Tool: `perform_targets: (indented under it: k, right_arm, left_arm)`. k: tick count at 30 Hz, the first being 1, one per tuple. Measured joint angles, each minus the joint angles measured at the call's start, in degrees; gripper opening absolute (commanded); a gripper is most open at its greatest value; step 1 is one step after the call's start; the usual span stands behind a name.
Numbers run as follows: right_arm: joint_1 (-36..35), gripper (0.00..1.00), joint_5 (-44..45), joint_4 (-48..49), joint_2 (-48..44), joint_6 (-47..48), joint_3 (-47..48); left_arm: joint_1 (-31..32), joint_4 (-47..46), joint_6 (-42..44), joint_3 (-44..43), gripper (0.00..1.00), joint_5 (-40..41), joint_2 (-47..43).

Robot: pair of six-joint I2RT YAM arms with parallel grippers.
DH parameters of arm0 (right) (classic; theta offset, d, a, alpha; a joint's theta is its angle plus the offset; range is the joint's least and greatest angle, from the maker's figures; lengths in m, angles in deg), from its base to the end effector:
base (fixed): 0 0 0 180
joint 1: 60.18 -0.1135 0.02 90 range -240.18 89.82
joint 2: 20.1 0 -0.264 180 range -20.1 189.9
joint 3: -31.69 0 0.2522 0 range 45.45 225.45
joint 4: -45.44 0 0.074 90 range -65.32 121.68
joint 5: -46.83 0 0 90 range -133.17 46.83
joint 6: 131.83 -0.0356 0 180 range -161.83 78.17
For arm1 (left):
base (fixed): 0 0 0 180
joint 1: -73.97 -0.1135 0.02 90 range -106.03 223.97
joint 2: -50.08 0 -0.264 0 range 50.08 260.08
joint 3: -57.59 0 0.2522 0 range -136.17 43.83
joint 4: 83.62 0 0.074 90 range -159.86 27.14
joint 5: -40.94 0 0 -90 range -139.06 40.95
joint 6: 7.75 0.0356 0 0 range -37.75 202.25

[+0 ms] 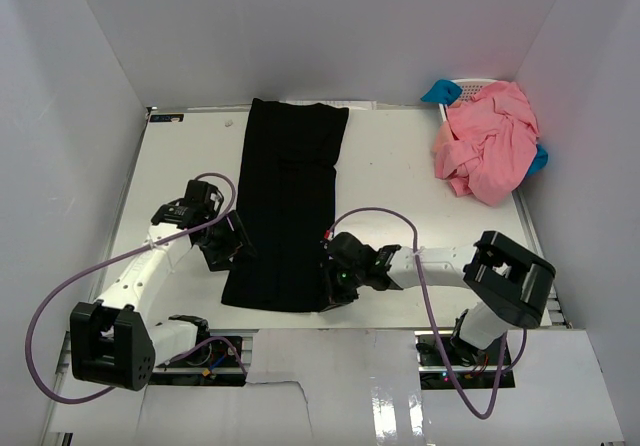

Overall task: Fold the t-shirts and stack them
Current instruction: Rotate the tshirt 90 degrees

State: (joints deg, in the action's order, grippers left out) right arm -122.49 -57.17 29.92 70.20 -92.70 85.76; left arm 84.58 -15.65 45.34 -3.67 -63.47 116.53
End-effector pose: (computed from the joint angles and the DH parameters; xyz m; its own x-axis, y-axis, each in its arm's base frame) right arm 0.1281 0.2626 0.1432 -0.9508 -0.1920 -0.2433 -0.3031 0.7403 0.6001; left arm 0.1921 -0.0450 0.2289 -0.9019 -0.4228 -0.0886 -0.3657 0.8564 -0.3644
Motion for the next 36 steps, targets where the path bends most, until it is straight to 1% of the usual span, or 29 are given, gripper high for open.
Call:
perform_targets:
  k: [11, 13, 14, 22, 28, 31, 32, 34, 35, 36]
  right_arm:
    - [1.46, 0.08, 1.29, -3.96, -8.28, -0.44, -6.51]
    - [1.62, 0.09, 1.16, -4.52, -8.72, -0.7, -7.39]
    - [1.7, 0.08, 0.98, -4.57, -8.74, -0.61, -7.43]
    - [2.78, 0.08, 0.52, -6.73, -8.02, 0.74, -6.19]
    - [5.14, 0.08, 0.72, -8.87, -12.28, 1.38, -9.09]
    - [5.81, 0.08, 0.96, -10.36, -13.33, 1.86, -9.42]
    - [5.99, 0.15, 1.01, -10.69, -13.49, 1.99, -9.42]
    - [6.21, 0.24, 1.01, -11.23, -13.7, 2.27, -9.42]
    - [6.27, 0.32, 0.76, -11.41, -13.75, 2.43, -9.35]
    - [6.32, 0.34, 0.46, -11.52, -13.75, 2.6, -9.22]
  left_arm:
    - [0.0, 0.66, 0.46, 4.46, 0.73, -4.57, -2.38]
    - [0.0, 0.85, 0.52, 4.9, 0.73, -5.4, -2.73]
    - [0.0, 1.07, 0.59, 4.94, 0.73, -5.64, -2.71]
    - [0.0, 1.07, 1.33, 4.39, 0.73, -7.17, -0.66]
    - [0.0, 1.01, 1.55, 5.05, 0.73, -7.89, -0.66]
    - [0.02, 1.2, 1.77, 7.15, 0.74, -8.61, -0.61]
    - [0.02, 1.42, 1.97, 7.82, 0.74, -8.81, -0.55]
    - [0.13, 2.05, 2.43, 8.74, 0.74, -9.01, -0.42]
    - [0.2, 2.54, 2.69, 9.01, 0.74, -9.09, -0.33]
    - [0.35, 2.71, 2.97, 9.29, 0.74, -9.2, -0.28]
